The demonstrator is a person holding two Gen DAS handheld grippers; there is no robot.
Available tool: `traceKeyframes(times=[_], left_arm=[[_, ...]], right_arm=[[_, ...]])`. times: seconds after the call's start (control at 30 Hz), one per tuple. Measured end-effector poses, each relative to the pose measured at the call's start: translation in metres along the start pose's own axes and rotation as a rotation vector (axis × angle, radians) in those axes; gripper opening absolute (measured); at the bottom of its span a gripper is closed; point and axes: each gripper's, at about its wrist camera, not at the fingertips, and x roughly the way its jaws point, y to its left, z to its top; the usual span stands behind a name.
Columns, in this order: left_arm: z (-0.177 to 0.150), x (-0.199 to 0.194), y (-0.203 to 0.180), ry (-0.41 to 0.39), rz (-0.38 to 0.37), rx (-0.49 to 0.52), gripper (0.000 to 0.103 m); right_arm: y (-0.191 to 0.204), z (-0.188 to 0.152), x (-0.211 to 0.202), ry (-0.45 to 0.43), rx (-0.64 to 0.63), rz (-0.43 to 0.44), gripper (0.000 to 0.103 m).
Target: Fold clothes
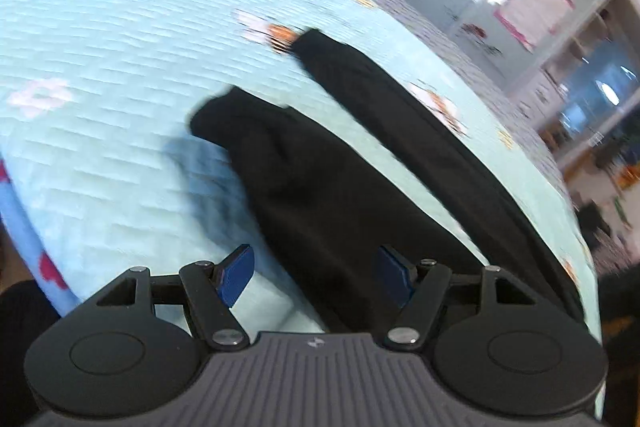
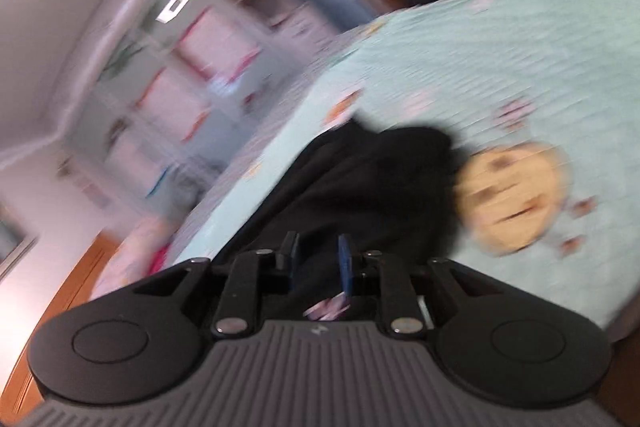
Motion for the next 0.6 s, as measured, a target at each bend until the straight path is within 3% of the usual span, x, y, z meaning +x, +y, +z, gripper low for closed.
traceKeyframes(times=[0.13, 0.2, 0.27, 0.3, 0.33, 0.6], left_arm=[[0.004, 0.013, 0.004, -0.033, -0.020, -0.033, 0.069], [0.004, 0.020, 0.004, -0.058, -0.026, -0.025, 0.064], [0.006, 0.027, 0.000, -0.059, -0.029, -0.001, 0.029], [0.007, 0.028, -0.002, -0.071, -0.022, 0.019, 0.023], [0.009, 0.028, -0.005, -0.088, -0.010, 0.043, 0.010], [0.022, -0.018, -0.003, -0.149, 0.179, 0.161, 0.005]], right_arm=[[0.013, -0.014, 0.034, 0.085, -0.011, 0.050, 0.027], [0.018, -0.023, 0.052, 0.133, -0.017, 0.068, 0.028], [0.026, -0.033, 0.067, 0.175, -0.039, 0.081, 0.028], [0.031, -0.038, 0.074, 0.192, -0.055, 0.083, 0.028], [0.037, -0.043, 0.079, 0.205, -0.073, 0.088, 0.028], [0.084, -0.067, 0.114, 0.285, -0.266, 0.098, 0.032]])
